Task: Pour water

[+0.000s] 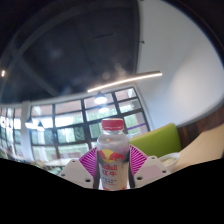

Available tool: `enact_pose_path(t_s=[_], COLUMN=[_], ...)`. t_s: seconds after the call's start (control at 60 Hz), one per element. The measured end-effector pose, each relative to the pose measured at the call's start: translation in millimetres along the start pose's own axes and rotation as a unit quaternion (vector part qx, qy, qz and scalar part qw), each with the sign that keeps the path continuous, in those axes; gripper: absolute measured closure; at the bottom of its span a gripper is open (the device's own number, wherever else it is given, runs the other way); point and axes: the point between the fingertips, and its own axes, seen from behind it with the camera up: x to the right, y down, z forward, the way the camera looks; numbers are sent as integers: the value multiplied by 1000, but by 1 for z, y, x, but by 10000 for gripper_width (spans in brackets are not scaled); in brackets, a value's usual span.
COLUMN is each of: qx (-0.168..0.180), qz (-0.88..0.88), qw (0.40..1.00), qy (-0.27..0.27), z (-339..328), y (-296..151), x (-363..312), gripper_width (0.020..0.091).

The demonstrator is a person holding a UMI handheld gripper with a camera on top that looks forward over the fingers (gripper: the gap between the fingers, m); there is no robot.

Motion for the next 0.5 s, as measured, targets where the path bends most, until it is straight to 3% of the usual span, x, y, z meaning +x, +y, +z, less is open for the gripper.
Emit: enact_pose_path(t_s=[0.083, 0.217, 0.333, 0.4, 0.433, 0.5], qx=[-26, -142, -203, -217, -207, -203], qz=[-89, -104, -97, -93, -99, -115], qw=[995, 984, 974, 971, 973, 972], qy=[25, 38, 38, 39, 38, 39], z=[4, 8, -5, -19, 8, -6], y=[27, 132, 194, 201, 208, 202], x=[58, 125, 145, 146, 152, 150], gripper_width=[707, 707, 706, 697, 705, 705])
